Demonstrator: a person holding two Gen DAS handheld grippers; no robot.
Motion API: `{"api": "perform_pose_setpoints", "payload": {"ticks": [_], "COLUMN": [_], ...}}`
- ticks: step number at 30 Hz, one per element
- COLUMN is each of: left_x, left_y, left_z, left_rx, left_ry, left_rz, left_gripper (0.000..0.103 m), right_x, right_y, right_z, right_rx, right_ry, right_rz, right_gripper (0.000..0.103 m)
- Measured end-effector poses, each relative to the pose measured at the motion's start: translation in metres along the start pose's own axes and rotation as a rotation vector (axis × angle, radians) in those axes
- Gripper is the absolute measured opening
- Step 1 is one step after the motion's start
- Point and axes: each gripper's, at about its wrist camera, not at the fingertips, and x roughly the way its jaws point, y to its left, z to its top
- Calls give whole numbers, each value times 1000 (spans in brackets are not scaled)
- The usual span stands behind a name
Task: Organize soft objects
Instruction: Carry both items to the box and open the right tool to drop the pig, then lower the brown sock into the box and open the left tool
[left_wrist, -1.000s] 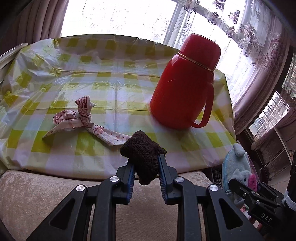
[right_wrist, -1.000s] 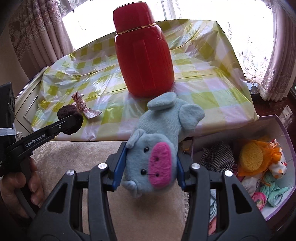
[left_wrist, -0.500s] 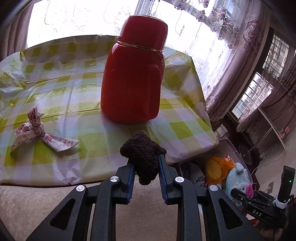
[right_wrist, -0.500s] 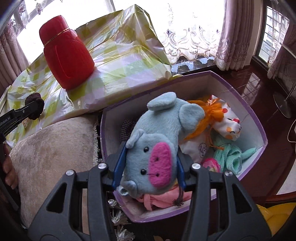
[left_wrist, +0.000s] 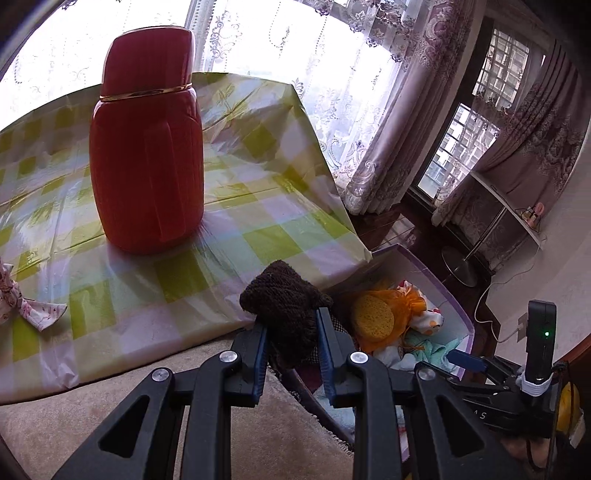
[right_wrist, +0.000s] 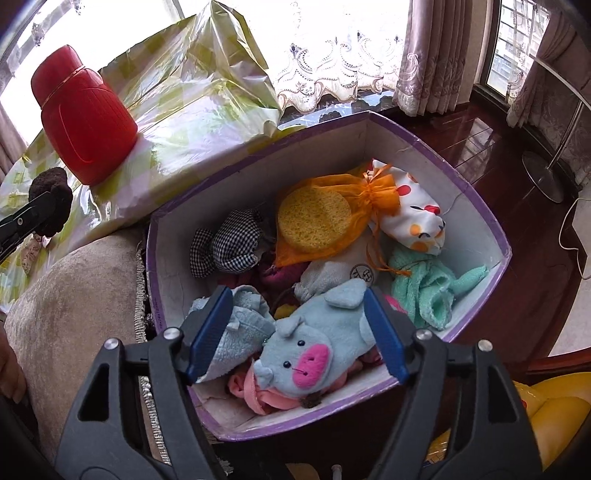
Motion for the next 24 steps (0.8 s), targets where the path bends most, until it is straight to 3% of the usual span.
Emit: {"api": "perform_pose_setpoints", "payload": {"ticks": [4, 7, 11, 19, 24], "left_x": [9, 19, 25, 18, 8], "left_y": [-19, -31, -28, -9, 2], "left_z": [-1, -3, -5, -4, -5], "left_rx": [51, 91, 78, 6, -10], "left_ry": [31, 77, 102, 88, 66], "left_rz": [-55, -102, -87, -44, 25], "left_gripper": [28, 41, 61, 64, 74], "right_x": [1, 2, 3, 5, 2], "right_y": [2, 2, 1, 5, 17], "right_z": [1, 1, 2, 3, 4], "right_rx": [2, 5, 9, 5, -26], "right_ry": [-2, -1, -1, 2, -6], "right_rz": [4, 9, 11, 17, 12], "right_gripper": [77, 77, 77, 80, 83]}}
